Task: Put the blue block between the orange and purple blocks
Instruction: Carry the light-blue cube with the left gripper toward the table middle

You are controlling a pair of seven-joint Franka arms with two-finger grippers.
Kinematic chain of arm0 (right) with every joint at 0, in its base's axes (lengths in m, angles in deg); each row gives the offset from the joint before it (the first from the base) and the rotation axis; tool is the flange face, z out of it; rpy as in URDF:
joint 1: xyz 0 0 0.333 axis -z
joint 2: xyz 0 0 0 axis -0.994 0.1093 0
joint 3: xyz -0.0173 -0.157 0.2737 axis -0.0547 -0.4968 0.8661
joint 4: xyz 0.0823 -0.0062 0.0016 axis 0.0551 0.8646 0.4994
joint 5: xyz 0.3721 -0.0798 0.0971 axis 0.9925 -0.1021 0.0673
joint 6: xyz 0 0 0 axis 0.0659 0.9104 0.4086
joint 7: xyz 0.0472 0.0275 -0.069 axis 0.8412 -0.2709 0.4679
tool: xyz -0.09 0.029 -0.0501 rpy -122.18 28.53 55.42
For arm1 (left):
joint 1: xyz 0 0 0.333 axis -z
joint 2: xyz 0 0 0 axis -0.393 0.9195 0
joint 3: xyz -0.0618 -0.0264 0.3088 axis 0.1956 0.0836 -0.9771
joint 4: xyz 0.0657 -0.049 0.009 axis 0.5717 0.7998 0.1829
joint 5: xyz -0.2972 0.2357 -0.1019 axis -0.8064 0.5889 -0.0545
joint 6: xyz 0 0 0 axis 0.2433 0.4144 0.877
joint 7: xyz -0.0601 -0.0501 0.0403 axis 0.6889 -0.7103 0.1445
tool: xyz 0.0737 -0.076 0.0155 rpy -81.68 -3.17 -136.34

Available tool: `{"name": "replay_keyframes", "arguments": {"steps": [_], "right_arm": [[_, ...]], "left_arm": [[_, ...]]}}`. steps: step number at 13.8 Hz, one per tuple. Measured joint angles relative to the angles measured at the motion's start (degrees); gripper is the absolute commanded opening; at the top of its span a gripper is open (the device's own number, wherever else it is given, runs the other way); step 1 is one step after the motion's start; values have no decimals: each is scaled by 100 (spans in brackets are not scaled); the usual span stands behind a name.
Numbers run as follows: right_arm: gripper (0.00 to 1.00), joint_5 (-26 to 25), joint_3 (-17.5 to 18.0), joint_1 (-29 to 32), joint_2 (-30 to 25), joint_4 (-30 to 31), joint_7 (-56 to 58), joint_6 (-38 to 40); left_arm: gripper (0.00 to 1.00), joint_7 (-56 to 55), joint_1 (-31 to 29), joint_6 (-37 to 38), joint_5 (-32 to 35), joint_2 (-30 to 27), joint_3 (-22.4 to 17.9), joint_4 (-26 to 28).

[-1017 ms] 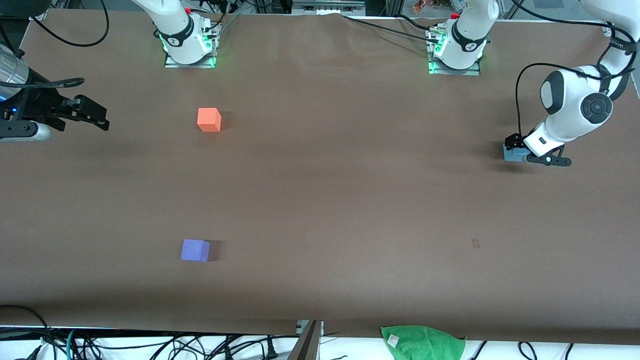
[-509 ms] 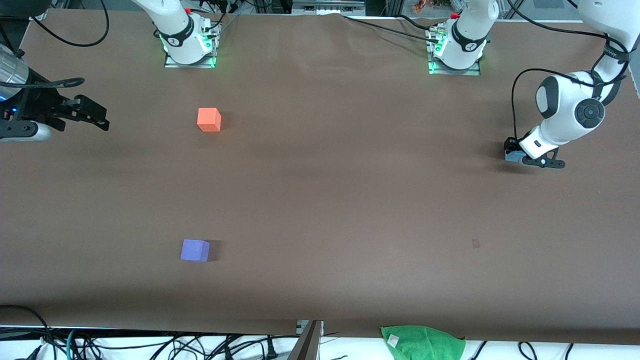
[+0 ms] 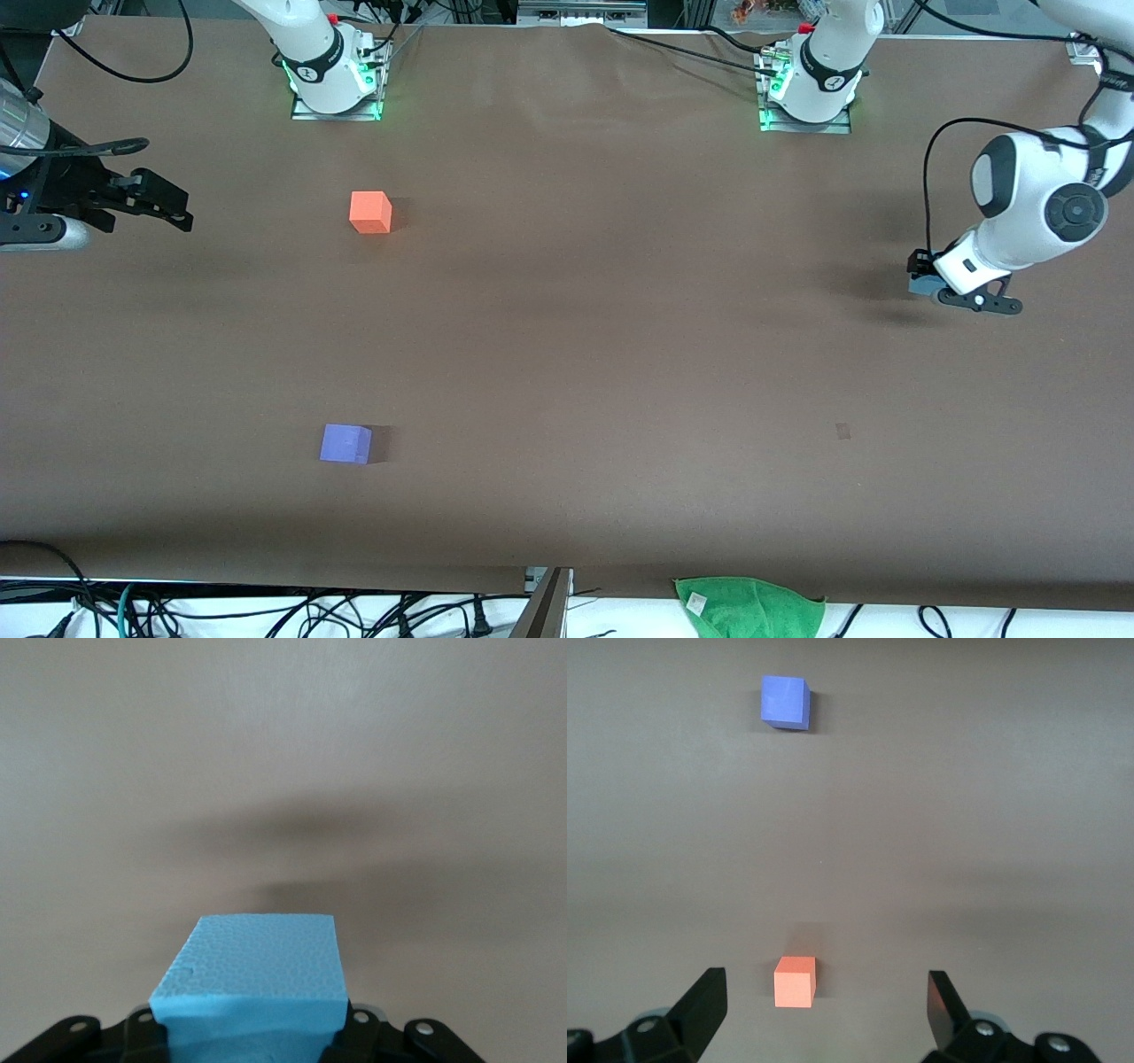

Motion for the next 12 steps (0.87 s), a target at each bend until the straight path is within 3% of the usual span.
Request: {"name": "replay_keyframes", "arguments": {"steps": [3,5,8,12], "right_arm": [[100,0,-5,1,0,0,0,-2],[100,0,-6,2,0,0,0,-2],[100,0,-11,4,1,0,0,-2],[100,0,-37,20,14,1,0,-2]], "left_arm": [[34,-299,1,1076,-3,-32,629,-952],[35,-965,17,1625,-23,85,1312,-1471],[35,-1907,318,1849,-55,440,2127,-1998],[35,-3269,1697,1833,-158,1370,2236,-2887]]}}
